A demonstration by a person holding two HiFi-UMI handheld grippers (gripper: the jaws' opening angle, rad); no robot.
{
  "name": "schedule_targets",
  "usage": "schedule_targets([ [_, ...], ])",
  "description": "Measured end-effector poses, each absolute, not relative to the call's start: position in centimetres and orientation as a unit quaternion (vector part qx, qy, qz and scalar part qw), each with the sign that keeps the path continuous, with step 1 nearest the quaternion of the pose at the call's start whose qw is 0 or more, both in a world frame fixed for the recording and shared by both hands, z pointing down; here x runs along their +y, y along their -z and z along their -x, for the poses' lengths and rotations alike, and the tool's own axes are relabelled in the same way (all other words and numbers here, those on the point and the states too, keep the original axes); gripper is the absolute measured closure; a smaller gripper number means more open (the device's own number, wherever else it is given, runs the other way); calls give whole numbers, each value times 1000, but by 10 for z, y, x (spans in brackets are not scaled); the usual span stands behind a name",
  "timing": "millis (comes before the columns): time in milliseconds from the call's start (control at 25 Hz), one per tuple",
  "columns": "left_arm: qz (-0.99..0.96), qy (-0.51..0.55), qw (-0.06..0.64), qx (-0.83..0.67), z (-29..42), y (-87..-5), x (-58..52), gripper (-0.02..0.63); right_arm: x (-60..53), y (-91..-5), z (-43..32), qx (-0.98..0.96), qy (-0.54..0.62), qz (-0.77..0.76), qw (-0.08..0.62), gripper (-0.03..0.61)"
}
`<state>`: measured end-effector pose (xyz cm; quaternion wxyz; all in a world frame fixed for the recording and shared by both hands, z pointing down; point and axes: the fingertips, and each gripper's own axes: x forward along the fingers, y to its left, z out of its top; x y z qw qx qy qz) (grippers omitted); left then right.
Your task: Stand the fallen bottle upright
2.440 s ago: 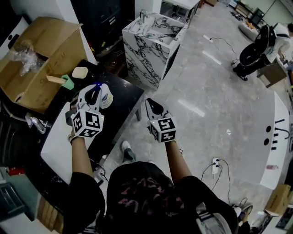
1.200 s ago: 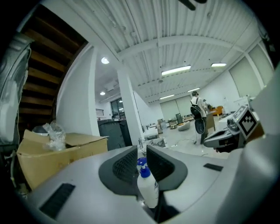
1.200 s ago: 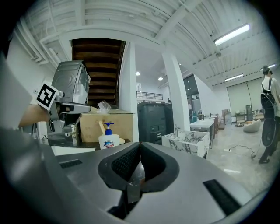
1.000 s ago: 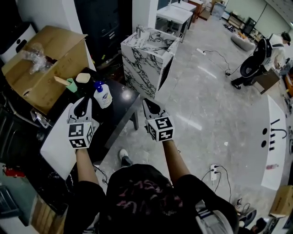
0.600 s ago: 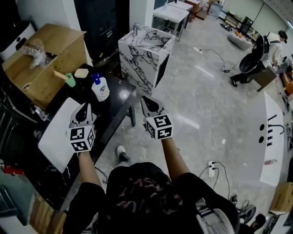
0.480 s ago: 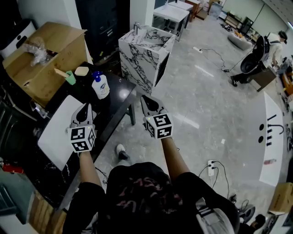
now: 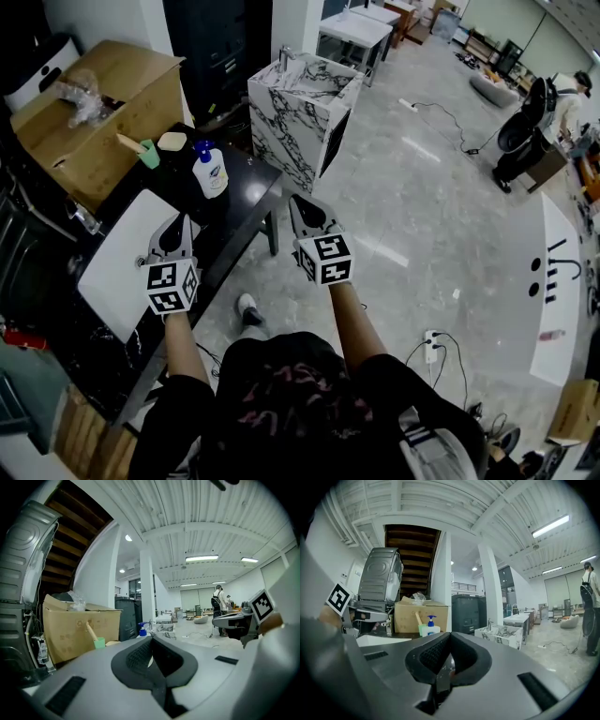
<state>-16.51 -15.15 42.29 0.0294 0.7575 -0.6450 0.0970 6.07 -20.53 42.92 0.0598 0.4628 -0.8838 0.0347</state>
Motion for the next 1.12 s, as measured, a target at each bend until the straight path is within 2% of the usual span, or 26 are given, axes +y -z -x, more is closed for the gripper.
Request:
schedule_targets([
  [1120, -761, -99, 18, -641, 152, -425, -152, 598, -206, -434, -64, -883, -35, -465, 57, 568],
])
